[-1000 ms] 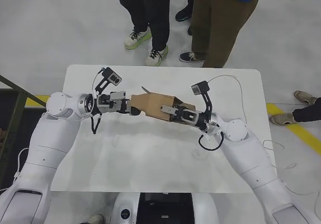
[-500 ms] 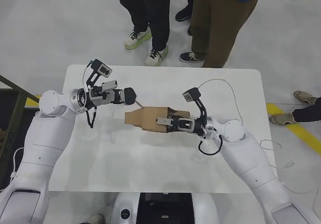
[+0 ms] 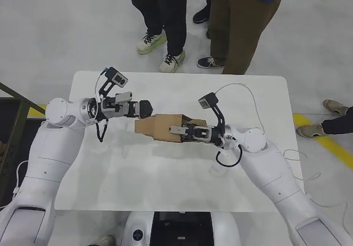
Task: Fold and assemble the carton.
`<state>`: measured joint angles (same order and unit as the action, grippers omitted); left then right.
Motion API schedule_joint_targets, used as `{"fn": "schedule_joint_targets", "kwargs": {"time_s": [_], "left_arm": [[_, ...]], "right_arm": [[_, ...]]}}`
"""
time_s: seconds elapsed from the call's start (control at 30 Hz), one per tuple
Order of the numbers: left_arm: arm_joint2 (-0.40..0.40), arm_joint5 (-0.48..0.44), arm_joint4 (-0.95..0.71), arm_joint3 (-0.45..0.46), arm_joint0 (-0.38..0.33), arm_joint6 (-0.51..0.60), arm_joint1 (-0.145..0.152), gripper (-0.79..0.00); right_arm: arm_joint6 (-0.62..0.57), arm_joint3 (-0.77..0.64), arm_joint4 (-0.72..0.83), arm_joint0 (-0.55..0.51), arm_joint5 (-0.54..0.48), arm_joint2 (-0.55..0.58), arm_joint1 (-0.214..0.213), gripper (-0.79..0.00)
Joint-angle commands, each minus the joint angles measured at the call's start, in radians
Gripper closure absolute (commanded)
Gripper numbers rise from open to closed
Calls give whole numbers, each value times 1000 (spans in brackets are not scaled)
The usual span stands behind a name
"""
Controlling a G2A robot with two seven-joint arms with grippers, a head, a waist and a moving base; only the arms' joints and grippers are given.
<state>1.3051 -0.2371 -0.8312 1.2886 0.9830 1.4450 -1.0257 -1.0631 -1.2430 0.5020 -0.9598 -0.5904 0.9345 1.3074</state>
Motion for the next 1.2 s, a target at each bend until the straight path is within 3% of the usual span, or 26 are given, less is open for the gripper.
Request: {"fn": "schedule_joint_targets", "kwargs": {"time_s": [0.0,0.67,0.93,1.17], "left_arm": [[-5,0,2,-5,-2,7,-1,-785],[-26,7,28,-48,-35,26,-7,-785],[11,-67,203,-53,-37,-38,9,-785],[16,-107,371,31,-3,-79,23,-785]], "right_arm": [[5,7,1,6,-3,7,0,0],[11,14,23,9,-2,22,1,0],[33,27,8,14,-7,36,0,0],[72,38,-55,12,-5,43,-2,0]]}}
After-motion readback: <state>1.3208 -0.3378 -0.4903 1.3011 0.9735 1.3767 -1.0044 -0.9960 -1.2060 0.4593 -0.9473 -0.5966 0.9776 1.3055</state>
